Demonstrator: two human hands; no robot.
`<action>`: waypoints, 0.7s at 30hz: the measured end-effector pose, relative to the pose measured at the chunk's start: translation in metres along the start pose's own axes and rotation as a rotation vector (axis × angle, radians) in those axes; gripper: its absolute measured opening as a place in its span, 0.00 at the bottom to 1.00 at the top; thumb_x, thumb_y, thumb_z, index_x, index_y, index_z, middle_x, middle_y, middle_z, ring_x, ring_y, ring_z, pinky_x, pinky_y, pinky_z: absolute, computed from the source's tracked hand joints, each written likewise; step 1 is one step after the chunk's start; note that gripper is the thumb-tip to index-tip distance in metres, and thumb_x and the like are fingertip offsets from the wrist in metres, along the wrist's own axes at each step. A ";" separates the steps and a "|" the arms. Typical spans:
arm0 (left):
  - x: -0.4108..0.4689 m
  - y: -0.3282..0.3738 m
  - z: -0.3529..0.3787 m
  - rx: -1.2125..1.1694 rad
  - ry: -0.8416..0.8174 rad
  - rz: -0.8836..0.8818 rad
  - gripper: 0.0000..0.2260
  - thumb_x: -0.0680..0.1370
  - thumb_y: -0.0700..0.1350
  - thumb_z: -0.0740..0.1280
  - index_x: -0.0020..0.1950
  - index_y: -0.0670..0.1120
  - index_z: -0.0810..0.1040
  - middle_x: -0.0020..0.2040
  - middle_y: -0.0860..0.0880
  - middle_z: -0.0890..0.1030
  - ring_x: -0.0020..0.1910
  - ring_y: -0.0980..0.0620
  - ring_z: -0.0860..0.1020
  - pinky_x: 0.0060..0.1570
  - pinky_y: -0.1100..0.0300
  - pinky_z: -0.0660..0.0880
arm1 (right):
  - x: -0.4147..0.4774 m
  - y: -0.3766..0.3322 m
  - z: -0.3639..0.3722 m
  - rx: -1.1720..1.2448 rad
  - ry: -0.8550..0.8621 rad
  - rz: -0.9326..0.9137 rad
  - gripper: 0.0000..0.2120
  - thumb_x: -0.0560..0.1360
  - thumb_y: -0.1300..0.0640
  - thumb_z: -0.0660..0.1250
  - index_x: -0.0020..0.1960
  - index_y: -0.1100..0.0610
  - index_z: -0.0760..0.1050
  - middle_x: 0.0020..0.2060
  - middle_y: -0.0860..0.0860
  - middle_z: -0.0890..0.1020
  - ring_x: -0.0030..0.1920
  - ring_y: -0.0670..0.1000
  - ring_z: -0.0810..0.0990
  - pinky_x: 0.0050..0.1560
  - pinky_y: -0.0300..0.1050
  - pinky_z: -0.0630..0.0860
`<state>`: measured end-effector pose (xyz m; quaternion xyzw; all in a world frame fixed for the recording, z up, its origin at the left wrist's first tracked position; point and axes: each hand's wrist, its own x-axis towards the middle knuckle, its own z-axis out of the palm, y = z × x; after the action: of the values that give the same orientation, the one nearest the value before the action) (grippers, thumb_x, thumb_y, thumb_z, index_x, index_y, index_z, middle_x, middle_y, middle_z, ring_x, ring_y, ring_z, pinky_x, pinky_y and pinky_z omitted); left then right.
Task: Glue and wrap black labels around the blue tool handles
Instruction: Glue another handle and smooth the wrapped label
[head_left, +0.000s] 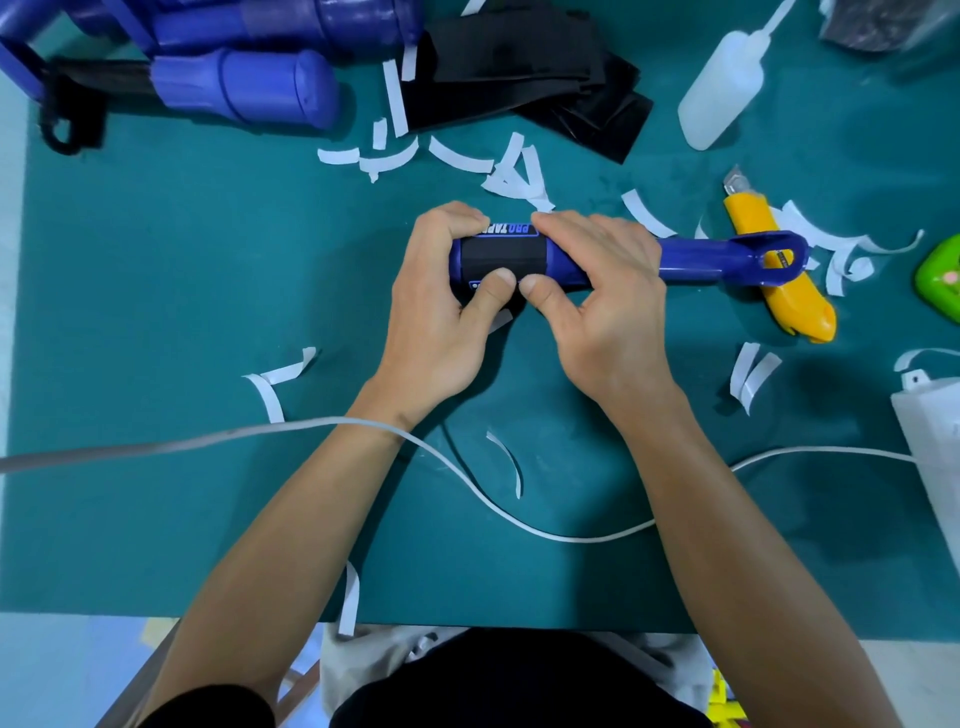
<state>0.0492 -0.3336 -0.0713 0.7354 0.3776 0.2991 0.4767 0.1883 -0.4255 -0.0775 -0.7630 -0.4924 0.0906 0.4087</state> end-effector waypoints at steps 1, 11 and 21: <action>0.000 0.001 0.000 -0.011 -0.002 -0.010 0.16 0.78 0.38 0.70 0.64 0.41 0.72 0.65 0.48 0.74 0.60 0.65 0.73 0.49 0.79 0.72 | 0.000 0.000 0.000 0.000 0.000 0.001 0.18 0.76 0.57 0.74 0.66 0.59 0.81 0.60 0.49 0.83 0.60 0.51 0.73 0.69 0.37 0.59; -0.001 0.002 -0.001 -0.076 -0.006 -0.045 0.16 0.77 0.37 0.69 0.63 0.42 0.73 0.63 0.46 0.74 0.59 0.63 0.74 0.49 0.78 0.73 | 0.002 -0.006 -0.003 0.031 0.009 0.054 0.16 0.77 0.60 0.72 0.64 0.59 0.82 0.60 0.49 0.84 0.60 0.51 0.73 0.69 0.42 0.61; -0.001 0.000 -0.001 -0.061 -0.007 -0.034 0.16 0.77 0.36 0.70 0.63 0.41 0.73 0.63 0.46 0.74 0.60 0.63 0.73 0.50 0.78 0.73 | 0.002 -0.008 0.001 0.041 0.072 0.077 0.14 0.77 0.61 0.70 0.61 0.59 0.84 0.57 0.48 0.85 0.58 0.47 0.73 0.68 0.43 0.64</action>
<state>0.0477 -0.3342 -0.0712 0.7152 0.3789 0.2998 0.5051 0.1834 -0.4219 -0.0725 -0.7757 -0.4456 0.0889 0.4380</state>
